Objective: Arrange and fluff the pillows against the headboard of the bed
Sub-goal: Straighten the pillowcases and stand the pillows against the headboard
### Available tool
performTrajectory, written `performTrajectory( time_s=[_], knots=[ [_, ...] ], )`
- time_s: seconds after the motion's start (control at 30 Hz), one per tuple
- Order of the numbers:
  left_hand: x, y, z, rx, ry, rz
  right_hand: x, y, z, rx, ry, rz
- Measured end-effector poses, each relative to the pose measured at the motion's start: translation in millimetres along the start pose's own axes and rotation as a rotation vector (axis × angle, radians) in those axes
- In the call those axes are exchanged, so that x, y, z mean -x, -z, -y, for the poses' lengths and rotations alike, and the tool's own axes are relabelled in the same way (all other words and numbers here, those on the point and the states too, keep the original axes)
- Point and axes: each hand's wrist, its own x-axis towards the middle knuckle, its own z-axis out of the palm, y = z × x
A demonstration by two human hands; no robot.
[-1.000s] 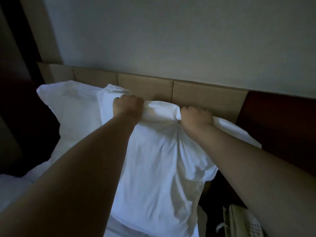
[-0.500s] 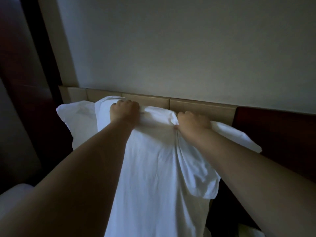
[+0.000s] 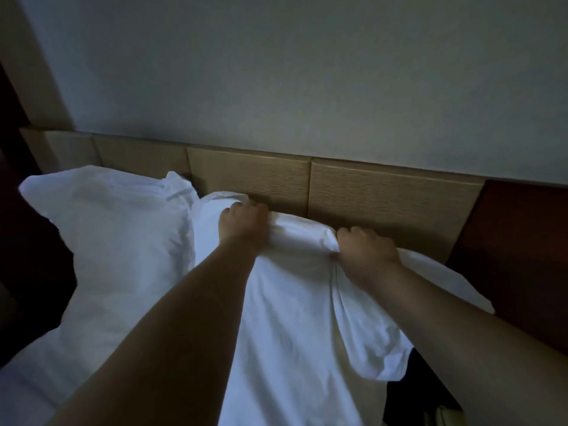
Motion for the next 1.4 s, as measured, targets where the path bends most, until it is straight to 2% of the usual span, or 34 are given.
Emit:
performTrajectory(
  time_s=[0.17, 0.37, 0.6, 0.73, 0.97, 1.27, 1.4],
  knots=[
    [-37.1, -60.5, -5.3, 0.146, -0.063, 0.074, -33.6, -46.5, -0.1, -0.015, -0.112, 0.035],
    [-45.6, -124.1, 2.2, 0.32, -0.022, 0.191, -57.9, -96.2, 11.6, 0.116, -0.072, -0.013],
    [-44.6, -136.8, 36.6, 0.281, -0.178, 0.06, -75.3, -103.9, 50.9, 0.001, -0.026, -0.113],
    [-40.8, -135.0, 60.5, 0.273, -0.121, -0.05, -83.1, -96.8, 81.1, -0.045, 0.143, -0.16],
    [-34.0, -120.5, 101.7, 0.292, -0.195, -0.056, -94.1, -89.6, 147.4, -0.158, 0.303, -0.163],
    [-27.5, -127.5, 209.8, 0.212, 0.115, -0.023, -127.6, -86.2, 241.2, -0.124, 0.529, -0.149],
    [-51.3, -126.7, 259.1, 0.149, 0.299, -0.008, -150.1, -79.5, 287.1, -0.153, 0.558, -0.166]
  ],
)
